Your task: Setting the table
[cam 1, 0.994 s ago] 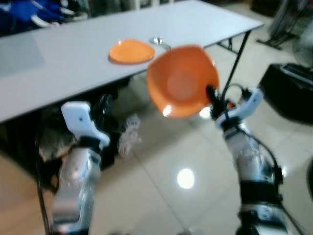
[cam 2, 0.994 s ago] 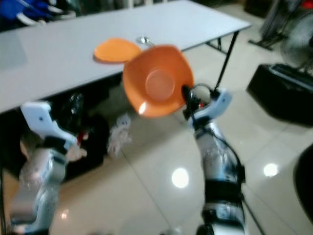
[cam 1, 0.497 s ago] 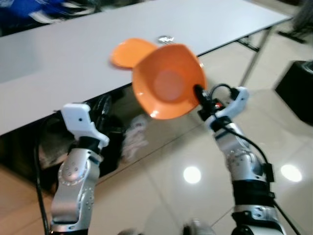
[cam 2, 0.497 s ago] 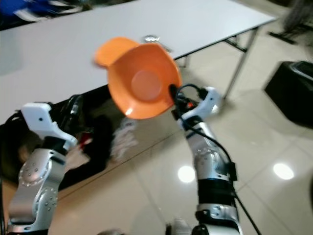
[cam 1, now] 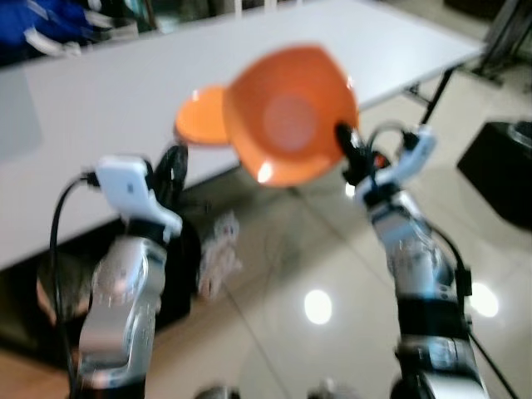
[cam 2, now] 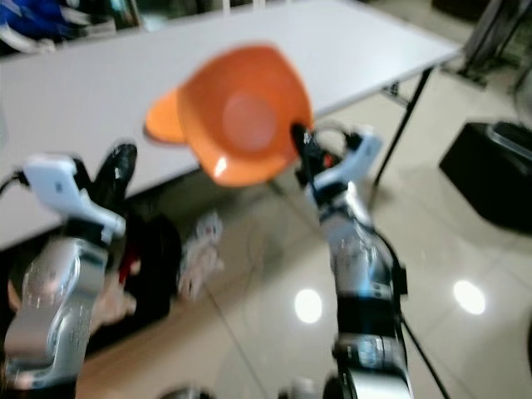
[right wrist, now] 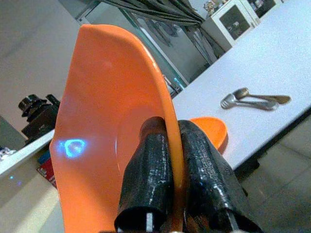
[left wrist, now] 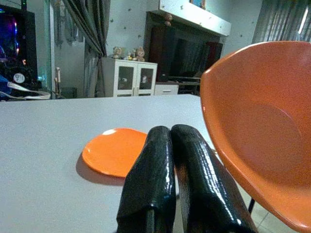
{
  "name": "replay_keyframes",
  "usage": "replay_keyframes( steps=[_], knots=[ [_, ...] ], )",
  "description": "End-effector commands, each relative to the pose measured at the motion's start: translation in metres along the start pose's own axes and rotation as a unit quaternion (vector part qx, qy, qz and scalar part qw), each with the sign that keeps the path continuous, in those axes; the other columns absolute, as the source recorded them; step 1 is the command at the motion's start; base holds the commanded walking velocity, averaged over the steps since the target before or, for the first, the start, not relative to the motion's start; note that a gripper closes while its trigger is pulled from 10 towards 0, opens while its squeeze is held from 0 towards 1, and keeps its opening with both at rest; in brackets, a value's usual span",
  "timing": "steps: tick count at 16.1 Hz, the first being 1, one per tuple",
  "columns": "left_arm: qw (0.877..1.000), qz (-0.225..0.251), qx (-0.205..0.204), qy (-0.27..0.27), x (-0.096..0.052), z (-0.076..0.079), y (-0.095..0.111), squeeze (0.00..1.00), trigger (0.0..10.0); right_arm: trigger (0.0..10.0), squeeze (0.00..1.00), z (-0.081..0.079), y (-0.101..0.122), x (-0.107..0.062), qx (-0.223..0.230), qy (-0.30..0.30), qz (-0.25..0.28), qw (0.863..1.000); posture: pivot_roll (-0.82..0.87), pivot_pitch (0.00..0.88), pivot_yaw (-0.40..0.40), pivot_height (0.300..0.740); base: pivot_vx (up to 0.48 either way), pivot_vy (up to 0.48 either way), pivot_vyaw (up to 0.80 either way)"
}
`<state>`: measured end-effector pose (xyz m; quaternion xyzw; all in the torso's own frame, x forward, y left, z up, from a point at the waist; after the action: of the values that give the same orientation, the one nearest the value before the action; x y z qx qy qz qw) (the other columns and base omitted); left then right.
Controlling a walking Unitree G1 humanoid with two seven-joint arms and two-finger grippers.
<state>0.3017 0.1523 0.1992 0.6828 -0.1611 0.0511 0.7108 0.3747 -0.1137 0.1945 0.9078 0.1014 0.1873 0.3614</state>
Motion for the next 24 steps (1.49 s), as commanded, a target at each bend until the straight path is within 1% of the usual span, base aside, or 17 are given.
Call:
replay_keyframes(
  steps=[1,2,4,5,6,7,10,12,13,15,16,18,20,22,23,24],
  knots=[
    [1.0,0.004,-0.004,-0.01,0.002,0.007,0.003,0.0,10.0,10.0,0.0,0.001,0.013,0.001,-0.005,0.001,0.02,1.0,-0.12,0.099,0.01,0.74,0.48,0.0,0.0],
    [1.0,0.004,-0.004,-0.01,0.002,0.007,0.003,0.0,10.0,10.0,0.0,-0.002,0.012,0.003,-0.004,0.009,0.022,1.0,-0.12,0.097,0.009,0.74,0.48,0.0,0.0],
    [1.0,0.004,-0.003,-0.012,0.003,0.007,0.004,0.0,10.0,10.0,0.0,-0.012,0.011,0.007,-0.004,0.033,0.021,0.999,-0.12,0.096,0.008,0.74,0.48,0.0,0.8],
    [1.0,0.005,-0.003,-0.012,0.004,0.007,0.004,0.0,10.0,10.0,0.0,-0.014,0.011,0.009,-0.006,0.036,0.019,0.999,-0.12,0.096,0.007,0.74,0.48,0.0,0.8],
    [1.0,0.005,-0.003,-0.012,0.004,0.007,0.005,0.0,10.0,10.0,0.0,-0.018,0.01,0.01,0.003,0.044,0.02,0.999,-0.12,0.095,0.007,0.74,0.48,0.0,0.8],
    [1.0,0.005,-0.004,-0.012,0.004,0.007,0.005,0.0,10.0,10.0,0.0,-0.019,0.008,0.012,0.006,0.041,0.017,0.999,-0.12,0.096,0.009,0.74,0.48,0.0,0.0],
    [1.0,0.002,-0.007,-0.014,0.003,0.01,0.002,0.0,10.0,10.0,0.0,-0.009,0.001,0.014,-0.012,-0.001,0.002,1.0,-0.12,0.097,0.009,0.74,0.48,0.0,0.0],
    [1.0,0.001,-0.008,-0.014,0.003,0.011,0.002,0.0,10.0,10.0,0.0,-0.009,-0.003,0.015,-0.024,-0.006,-0.005,1.0,-0.12,0.099,0.007,0.74,0.48,0.0,0.0],
    [1.0,0.001,-0.008,-0.015,0.003,0.011,0.002,0.0,10.0,10.0,0.0,-0.009,-0.006,0.016,-0.04,-0.01,-0.011,0.999,-0.12,0.1,0.005,0.74,0.48,0.0,0.0],
    [1.0,0.0,-0.01,-0.016,0.004,0.011,0.002,0.0,10.0,10.0,0.0,-0.006,-0.011,0.017,-0.047,-0.028,-0.024,0.998,-0.12,0.103,0.005,0.74,0.48,0.0,0.0],
    [1.0,-0.003,-0.011,-0.02,0.004,0.013,0.001,0.0,10.0,10.0,0.0,-0.002,-0.013,0.016,-0.042,-0.039,-0.031,0.998,-0.12,0.103,0.005,0.74,0.409,0.0,0.0],
    [0.999,-0.007,-0.012,-0.029,0.004,0.018,-0.001,0.0,10.0,10.0,0.0,0.008,-0.018,0.015,-0.038,-0.072,-0.048,0.995,-0.12,0.103,0.004,0.74,0.0,0.0,0.0],
    [0.999,-0.012,-0.008,-0.037,0.003,0.023,-0.003,0.0,10.0,10.0,0.0,0.022,-0.017,0.015,-0.023,-0.122,-0.053,0.991,-0.12,0.106,0.006,0.74,0.0,0.0,0.0],
    [0.998,-0.008,-0.008,-0.067,0.0,0.031,-0.001,0.0,10.0,10.0,0.0,0.027,-0.008,0.018,-0.004,-0.152,-0.04,0.987,-0.12,0.108,0.004,0.74,0.0,0.0,0.0],
    [0.997,-0.007,-0.011,-0.078,-0.002,0.035,0.0,0.0,10.0,10.0,0.0,0.027,-0.008,0.019,0.003,-0.161,-0.039,0.986,-0.12,0.111,0.003,0.74,0.0,0.0,0.0],
    [0.996,-0.011,-0.002,-0.089,-0.004,0.038,-0.001,0.0,10.0,10.0,0.0,0.031,-0.01,0.019,0.006,-0.181,-0.05,0.982,-0.12,0.112,0.001,0.74,0.0,0.0,0.0]
  ],
)
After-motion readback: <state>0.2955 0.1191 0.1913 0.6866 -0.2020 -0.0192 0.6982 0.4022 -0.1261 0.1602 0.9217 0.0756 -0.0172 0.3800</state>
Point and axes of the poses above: a point about 5 cm out from each wrist's last joint towards the gripper, its own x axis pointing out of the wrist towards the gripper, its own y axis along the axis of the wrist's last joint, z = x × y, the point moved 4 cm from there along x, pointing out of the wrist towards the gripper, and after that the axes turned 4 degrees about x, right-handed, at the moved point
